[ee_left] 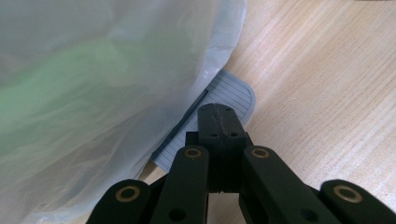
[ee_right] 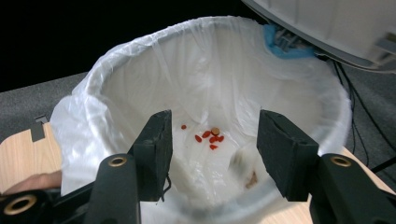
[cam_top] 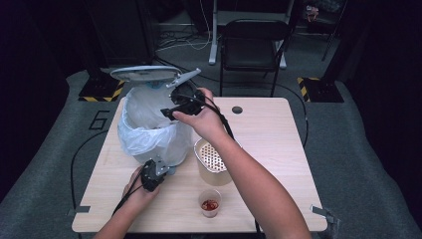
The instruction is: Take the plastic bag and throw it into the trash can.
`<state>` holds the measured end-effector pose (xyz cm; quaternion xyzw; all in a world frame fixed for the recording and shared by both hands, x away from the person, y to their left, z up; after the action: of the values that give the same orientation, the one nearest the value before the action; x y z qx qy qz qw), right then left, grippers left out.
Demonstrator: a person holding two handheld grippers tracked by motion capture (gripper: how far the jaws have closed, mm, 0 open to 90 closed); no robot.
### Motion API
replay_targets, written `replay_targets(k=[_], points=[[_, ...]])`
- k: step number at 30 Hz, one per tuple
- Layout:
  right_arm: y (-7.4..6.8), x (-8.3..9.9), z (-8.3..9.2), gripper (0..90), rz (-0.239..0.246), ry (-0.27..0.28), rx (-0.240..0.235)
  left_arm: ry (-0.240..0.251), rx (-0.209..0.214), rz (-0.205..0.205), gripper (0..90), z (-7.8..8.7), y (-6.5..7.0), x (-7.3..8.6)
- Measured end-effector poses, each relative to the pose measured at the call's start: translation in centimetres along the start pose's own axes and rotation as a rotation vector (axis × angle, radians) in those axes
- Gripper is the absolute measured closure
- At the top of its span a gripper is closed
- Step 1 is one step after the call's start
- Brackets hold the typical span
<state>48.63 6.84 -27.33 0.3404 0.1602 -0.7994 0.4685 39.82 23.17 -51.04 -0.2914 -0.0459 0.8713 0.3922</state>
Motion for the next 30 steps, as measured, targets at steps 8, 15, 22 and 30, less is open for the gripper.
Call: replay_targets(k=[8,15,22,30], points=[[1.1,3.1,2.8,46.6,-0.010,0.027,0.059,0.002,-0.004,0.001,90.0,0.0,0.0,0.0],[2.5,6.8,3.6,47.4,-0.052,-0.005,0.095,0.013,-0.016,0.007,90.0,-0.1,0.1,0.0],[3.3,9.4,3.3,47.4,-0.069,-0.015,0.119,0.009,-0.010,0.010,90.0,-0.1,0.1,0.0],[4.0,12.9,2.5,48.4,-0.116,-0.031,0.135,0.002,0.007,0.005,90.0,-0.1,0.1,0.1]])
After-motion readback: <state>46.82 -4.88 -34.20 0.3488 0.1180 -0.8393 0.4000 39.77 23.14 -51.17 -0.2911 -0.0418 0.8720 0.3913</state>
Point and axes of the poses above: each handheld gripper's, and its own axes: z roughly backward along the jaws, x roughly out of its underside, y roughly to its right, the point moved 1 cm from there along -z, roughly forward along the jaws, and after that the axes turned 10 degrees about -y, right-handed, at the moved point
